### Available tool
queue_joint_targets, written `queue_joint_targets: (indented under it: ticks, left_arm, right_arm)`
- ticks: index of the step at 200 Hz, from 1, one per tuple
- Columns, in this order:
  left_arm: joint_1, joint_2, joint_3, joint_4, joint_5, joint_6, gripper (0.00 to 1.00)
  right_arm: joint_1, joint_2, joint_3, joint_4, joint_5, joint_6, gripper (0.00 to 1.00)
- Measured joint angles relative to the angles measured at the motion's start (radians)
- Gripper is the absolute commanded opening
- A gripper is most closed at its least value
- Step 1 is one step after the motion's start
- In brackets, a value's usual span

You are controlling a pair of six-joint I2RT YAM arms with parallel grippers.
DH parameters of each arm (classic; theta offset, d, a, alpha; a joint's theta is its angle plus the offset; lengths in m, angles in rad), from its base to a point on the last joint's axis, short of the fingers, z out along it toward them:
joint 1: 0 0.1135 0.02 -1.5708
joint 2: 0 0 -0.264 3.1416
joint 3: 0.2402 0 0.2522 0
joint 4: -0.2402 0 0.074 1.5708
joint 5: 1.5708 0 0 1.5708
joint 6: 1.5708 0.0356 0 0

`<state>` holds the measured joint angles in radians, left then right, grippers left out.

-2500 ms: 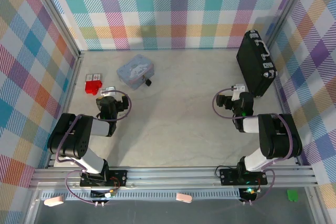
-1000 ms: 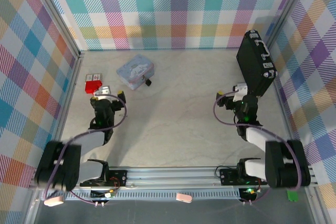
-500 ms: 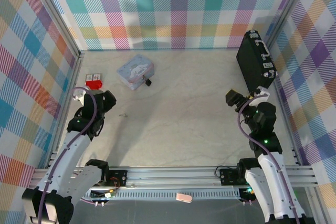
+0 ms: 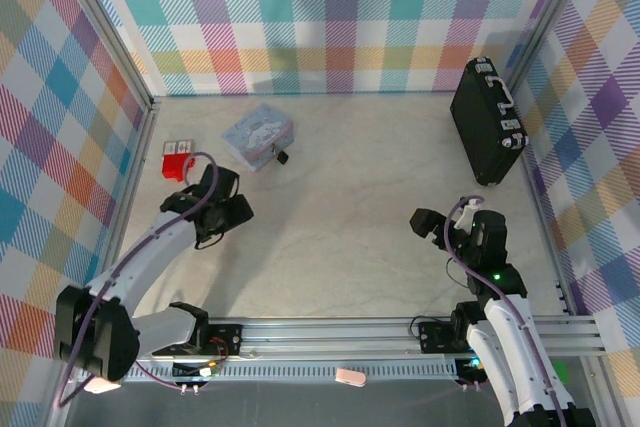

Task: Unlock the padlock with the key

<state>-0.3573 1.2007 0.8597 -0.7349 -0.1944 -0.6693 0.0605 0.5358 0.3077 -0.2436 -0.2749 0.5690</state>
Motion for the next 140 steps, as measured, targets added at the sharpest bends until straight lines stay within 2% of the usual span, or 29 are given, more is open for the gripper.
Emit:
queue_joint_targets:
  ticks: [15, 66, 99, 140]
  left_arm:
    - [-0.039, 0.077, 0.039, -0.001, -0.032, 0.004, 0.72]
    - [-0.066, 0.324, 0.167, 0.002, -0.113, 0.035, 0.61]
    - [-0.064, 0.410, 0.187, 0.011, -0.121, 0.043, 0.52]
    - [-0.037, 0.468, 0.187, 0.039, -0.105, 0.042, 0.49]
  right_arm:
    - [0.001, 0.000, -0.020, 0.011, 0.000, 0.000, 0.99]
    - [0.006, -0.032, -0.058, 0.030, -0.007, 0.000, 0.99]
    - [0.006, -0.042, -0.060, 0.045, -0.007, 0.000, 0.99]
    - [0.006, -0.042, -0.066, 0.050, -0.007, 0.000, 0.99]
